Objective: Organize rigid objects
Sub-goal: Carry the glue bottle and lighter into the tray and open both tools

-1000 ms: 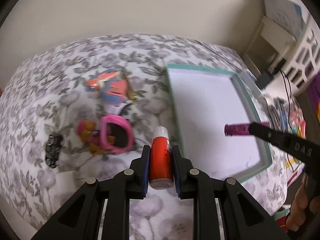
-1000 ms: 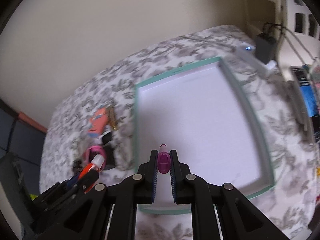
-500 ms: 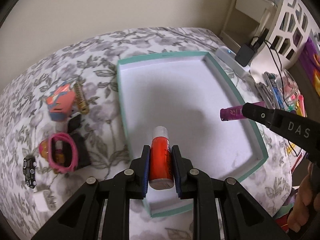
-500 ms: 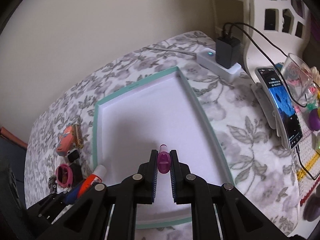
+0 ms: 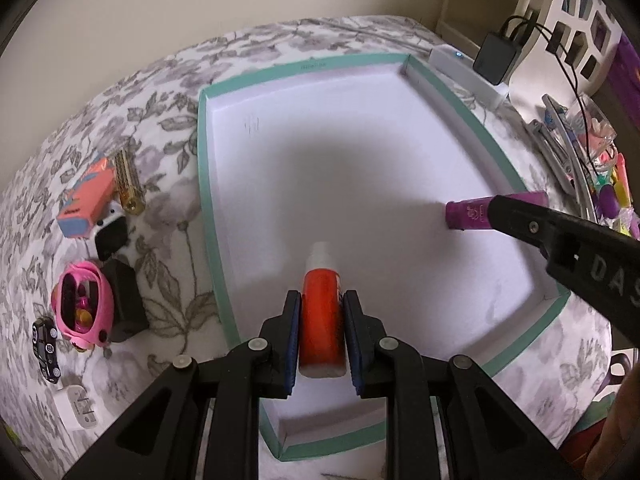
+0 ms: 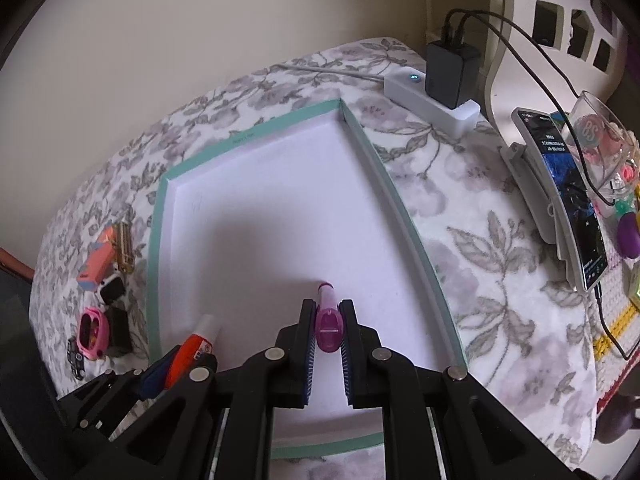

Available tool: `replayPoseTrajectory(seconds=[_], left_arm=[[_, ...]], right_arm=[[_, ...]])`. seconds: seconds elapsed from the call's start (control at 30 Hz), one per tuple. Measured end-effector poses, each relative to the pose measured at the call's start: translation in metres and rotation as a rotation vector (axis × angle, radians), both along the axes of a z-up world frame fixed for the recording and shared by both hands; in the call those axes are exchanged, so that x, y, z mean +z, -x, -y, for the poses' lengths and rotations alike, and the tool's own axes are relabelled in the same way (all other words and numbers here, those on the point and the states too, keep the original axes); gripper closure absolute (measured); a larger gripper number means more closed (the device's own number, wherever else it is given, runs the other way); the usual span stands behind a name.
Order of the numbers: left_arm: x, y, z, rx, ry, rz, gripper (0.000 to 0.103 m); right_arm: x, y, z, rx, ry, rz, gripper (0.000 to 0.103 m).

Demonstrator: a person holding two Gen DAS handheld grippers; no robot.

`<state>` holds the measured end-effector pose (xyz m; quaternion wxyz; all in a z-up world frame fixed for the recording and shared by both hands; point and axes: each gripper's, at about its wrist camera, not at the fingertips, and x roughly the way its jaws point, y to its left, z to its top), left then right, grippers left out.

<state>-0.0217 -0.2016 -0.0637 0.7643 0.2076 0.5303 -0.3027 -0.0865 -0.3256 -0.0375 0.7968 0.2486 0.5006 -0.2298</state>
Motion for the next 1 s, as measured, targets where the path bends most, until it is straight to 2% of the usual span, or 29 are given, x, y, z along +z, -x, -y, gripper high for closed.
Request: replayPoseTrajectory(seconds=[0.23, 0.4, 0.47, 0.53, 0.6, 0.73, 0.87, 0.97, 1.0], left_arm=[[-0.001, -0.002, -0.002, 0.012, 0.002, -0.014, 0.081], [-0.001, -0.003, -0.004, 0.024, 0.004, -0.025, 0.08], [-0.002, -0.005, -0.006, 0.031, 0.008, -0.039, 0.077], [-0.001, -0.007, -0.007, 0.042, 0.018, -0.052, 0.062], [0.001, -0.008, -0.009, 0.05, 0.029, -0.053, 0.052], [0.011, -0.011, -0.014, 0.073, 0.067, -0.051, 0.045], [0.021, -0.017, -0.026, 0.121, 0.098, -0.05, 0.039], [0.029, -0.025, -0.038, 0.168, 0.119, -0.043, 0.035], [0.03, -0.027, -0.042, 0.18, 0.123, -0.037, 0.033]], right_arm=[[-0.016, 0.0, -0.013, 0.052, 0.001, -0.113, 0.091], [-0.025, 0.002, -0.012, 0.048, -0.023, -0.143, 0.09], [-0.025, 0.002, -0.011, 0.043, -0.021, -0.142, 0.09], [-0.022, 0.001, -0.011, 0.043, -0.016, -0.135, 0.09], [-0.018, -0.001, -0.012, 0.046, -0.004, -0.127, 0.088], [-0.009, -0.003, -0.014, 0.049, 0.02, -0.112, 0.083], [0.003, -0.003, -0.014, 0.035, 0.048, -0.077, 0.058], [0.009, -0.003, -0.014, 0.032, 0.054, -0.056, 0.051], [0.01, -0.003, -0.015, 0.031, 0.056, -0.051, 0.044]])
